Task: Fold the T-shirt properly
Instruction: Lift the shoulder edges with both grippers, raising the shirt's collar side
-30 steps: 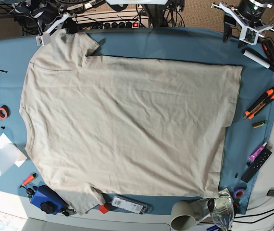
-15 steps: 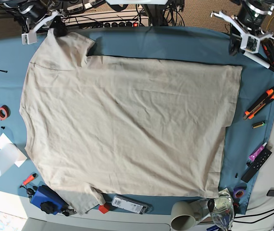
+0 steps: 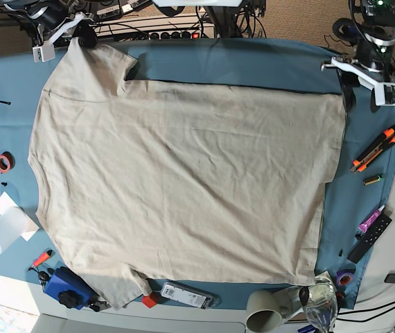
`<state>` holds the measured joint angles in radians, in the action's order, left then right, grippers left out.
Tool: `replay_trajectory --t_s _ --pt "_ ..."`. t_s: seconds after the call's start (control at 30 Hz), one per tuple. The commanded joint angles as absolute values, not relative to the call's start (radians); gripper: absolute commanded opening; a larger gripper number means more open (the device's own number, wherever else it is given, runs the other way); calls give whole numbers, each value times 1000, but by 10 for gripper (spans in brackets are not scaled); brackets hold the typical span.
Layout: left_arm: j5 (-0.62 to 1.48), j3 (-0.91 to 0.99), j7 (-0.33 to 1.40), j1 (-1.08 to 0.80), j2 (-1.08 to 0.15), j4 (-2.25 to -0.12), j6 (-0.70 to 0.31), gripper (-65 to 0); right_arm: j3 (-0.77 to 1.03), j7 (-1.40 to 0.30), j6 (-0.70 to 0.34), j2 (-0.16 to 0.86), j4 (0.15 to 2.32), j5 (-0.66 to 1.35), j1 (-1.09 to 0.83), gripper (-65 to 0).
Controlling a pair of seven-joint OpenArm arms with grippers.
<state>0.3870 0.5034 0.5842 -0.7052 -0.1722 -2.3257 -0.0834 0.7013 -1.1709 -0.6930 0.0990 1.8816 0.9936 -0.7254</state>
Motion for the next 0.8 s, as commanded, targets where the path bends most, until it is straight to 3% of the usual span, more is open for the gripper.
replay_trajectory --t_s 0.0,0.3,0.47,0.6,0.77 --pt "390 506 569 -696 -177 -2304 -78 -318 711 -1166 -698 108 1899 1010 -735 -650" --pt "486 506 624 -550 -178 -1987 -113 -319 711 -1185 -698 109 1899 1010 -735 -650" --pt "528 506 653 -514 -177 -1958 -160 -319 711 -1201 -698 109 1899 1010 -735 -650" --pt "445 507 623 -501 -178 -1958 -89 -319 711 -1204 -698 109 1899 1010 -735 -650" --pt "450 507 624 -495 -178 -1932 -99 -319 711 -1205 -698 109 1899 1010 -737 -650"
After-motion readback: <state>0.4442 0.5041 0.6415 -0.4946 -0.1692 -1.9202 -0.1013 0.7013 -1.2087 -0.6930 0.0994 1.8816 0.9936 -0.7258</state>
